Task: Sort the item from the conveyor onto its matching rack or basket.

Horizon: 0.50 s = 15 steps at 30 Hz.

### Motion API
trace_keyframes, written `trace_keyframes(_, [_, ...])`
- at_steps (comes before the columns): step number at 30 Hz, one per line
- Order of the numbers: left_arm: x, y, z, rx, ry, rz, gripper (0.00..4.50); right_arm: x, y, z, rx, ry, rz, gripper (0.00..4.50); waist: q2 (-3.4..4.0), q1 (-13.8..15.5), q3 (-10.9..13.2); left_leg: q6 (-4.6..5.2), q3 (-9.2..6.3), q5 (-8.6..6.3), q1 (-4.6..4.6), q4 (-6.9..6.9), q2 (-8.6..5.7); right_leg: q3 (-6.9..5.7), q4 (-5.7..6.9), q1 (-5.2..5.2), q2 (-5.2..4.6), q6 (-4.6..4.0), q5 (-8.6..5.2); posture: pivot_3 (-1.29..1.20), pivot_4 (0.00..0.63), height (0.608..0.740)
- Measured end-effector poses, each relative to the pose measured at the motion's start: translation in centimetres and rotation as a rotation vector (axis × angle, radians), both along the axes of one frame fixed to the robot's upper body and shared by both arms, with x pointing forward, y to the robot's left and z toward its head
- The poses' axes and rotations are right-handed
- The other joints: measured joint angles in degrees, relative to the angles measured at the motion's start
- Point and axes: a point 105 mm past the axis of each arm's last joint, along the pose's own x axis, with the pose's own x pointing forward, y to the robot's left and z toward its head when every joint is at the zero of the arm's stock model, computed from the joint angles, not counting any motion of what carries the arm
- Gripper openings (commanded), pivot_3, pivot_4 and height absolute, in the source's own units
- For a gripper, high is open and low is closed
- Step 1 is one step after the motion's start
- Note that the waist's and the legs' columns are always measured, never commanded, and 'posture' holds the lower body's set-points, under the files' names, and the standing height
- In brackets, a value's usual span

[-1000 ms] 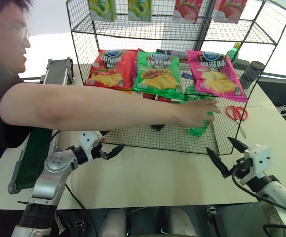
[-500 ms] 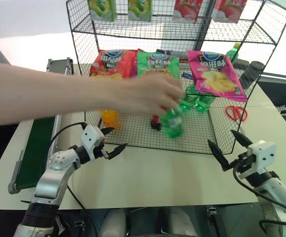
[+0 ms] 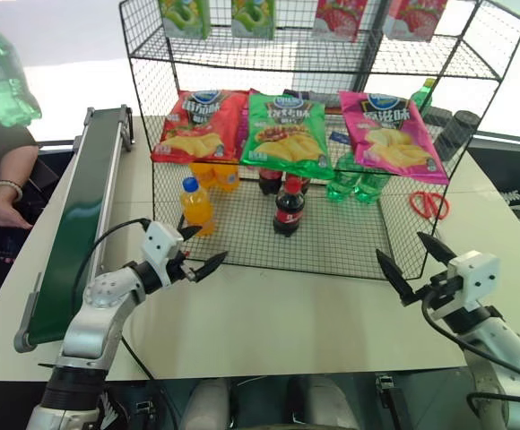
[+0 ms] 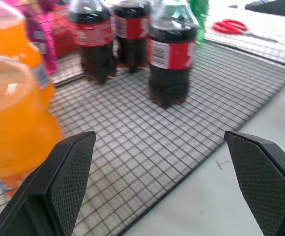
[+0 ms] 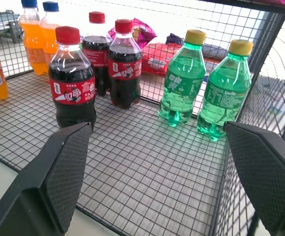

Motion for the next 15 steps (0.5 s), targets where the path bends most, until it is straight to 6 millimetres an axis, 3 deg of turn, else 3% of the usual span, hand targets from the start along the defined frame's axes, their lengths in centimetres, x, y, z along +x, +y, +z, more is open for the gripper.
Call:
trace_keyframes(8, [-0.4, 4.0, 1.9, -0.107, -0.023, 0.226, 4.50, 1.4, 3.4, 0.2, 0.022, -0.003, 0.129, 4.48, 0.00, -0.08, 0.00, -0.01, -0.02, 0.00, 0.01, 0.00, 0.04, 0.00, 0.01, 0.00, -0.02, 0.00, 0.00, 0.00, 0.150, 0.730])
trace_keyframes(15, [-2.5, 9.1, 2.2, -0.164, -0.034, 0.472, 4.50, 3.0, 8.1, 1.0, 0.037, -0.004, 0.295, 4.48, -0.06, 0.11, -0.03, -0.01, -0.04, 0.01, -0.02, 0.01, 0.02, -0.01, -0.01, 0.00, -0.04, 0.00, 0.00, 0.00, 0.150, 0.730])
